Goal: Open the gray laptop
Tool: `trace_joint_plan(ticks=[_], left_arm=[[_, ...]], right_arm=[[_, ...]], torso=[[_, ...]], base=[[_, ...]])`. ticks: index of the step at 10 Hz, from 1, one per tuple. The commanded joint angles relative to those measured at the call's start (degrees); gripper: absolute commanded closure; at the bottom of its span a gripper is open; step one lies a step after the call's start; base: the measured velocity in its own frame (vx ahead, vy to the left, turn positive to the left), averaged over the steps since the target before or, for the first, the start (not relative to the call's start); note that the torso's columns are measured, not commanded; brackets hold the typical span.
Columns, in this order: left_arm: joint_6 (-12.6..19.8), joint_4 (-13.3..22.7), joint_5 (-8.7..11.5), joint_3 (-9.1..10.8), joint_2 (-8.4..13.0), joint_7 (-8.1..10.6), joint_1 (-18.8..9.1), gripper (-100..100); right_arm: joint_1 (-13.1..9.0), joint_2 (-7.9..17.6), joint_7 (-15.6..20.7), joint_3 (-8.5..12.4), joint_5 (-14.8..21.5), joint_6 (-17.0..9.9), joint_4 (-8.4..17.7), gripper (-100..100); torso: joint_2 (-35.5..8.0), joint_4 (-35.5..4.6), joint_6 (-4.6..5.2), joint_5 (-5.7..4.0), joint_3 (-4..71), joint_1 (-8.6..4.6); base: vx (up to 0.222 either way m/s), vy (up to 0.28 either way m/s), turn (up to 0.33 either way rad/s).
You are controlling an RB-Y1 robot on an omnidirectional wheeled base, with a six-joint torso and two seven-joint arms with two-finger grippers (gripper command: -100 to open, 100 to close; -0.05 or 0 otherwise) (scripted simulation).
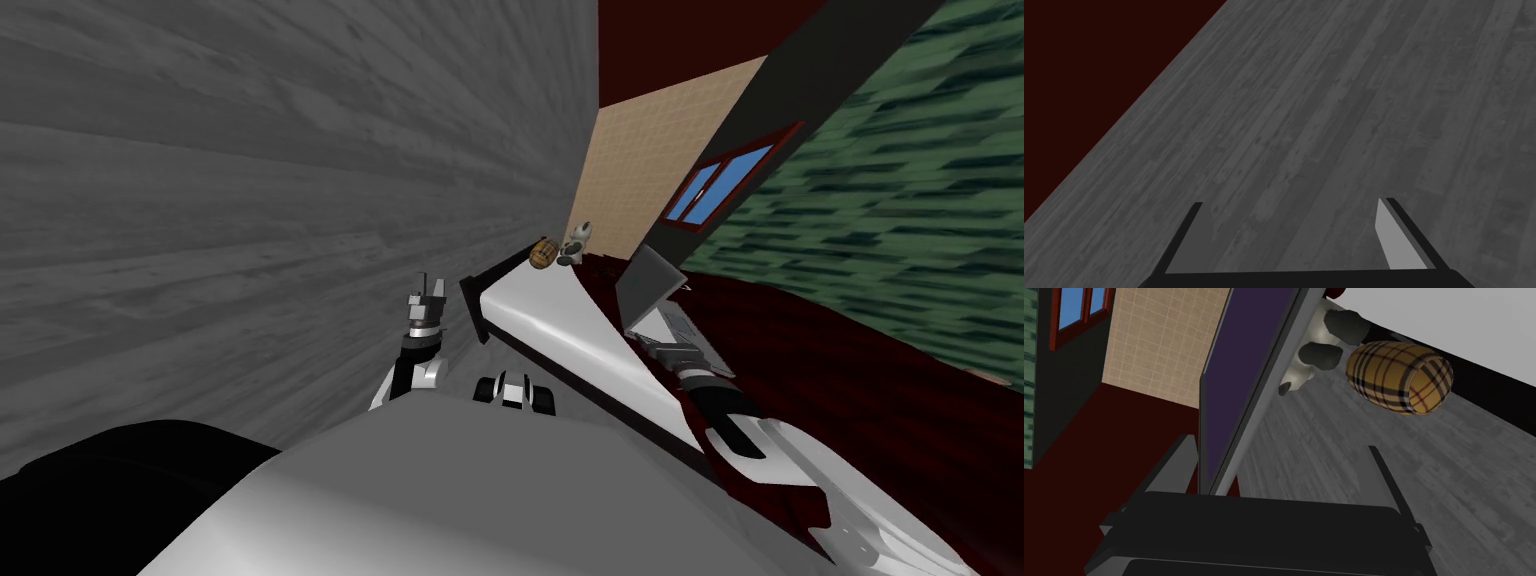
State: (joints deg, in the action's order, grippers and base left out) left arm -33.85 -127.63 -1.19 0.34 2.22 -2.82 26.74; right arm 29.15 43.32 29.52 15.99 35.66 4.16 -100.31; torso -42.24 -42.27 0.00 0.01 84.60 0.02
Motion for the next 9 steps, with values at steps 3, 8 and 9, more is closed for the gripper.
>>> trace_joint_plan(ticks=[3,8,9], left_arm=[[0.0,0.0,0.0,0.0,0.0,0.0,0.0,0],[0.0,0.0,0.0,0.0,0.0,0.0,0.0,0],[0.0,0.0,0.0,0.01,0.0,0.0,0.0,0]], right_arm=[[-0.2,6.6,4.1,2.1,5.0,-4.2,4.5,-100],[-0.5,11.0,6.3,3.0,7.7,-6.8,7.2,-100],[-0.4,11.2,6.3,3.0,7.7,-7.1,7.2,-100]], torso=[[-0.1,0.0,0.0,-0.01,0.0,0.02],[0.0,0.0,0.0,0.01,0.0,0.04],[-0.1,0.0,0.02,-0.04,-0.1,-0.1]], base=[[0.061,0.097,0.065],[0.048,0.058,0.044],[0.006,0.007,0.0]])
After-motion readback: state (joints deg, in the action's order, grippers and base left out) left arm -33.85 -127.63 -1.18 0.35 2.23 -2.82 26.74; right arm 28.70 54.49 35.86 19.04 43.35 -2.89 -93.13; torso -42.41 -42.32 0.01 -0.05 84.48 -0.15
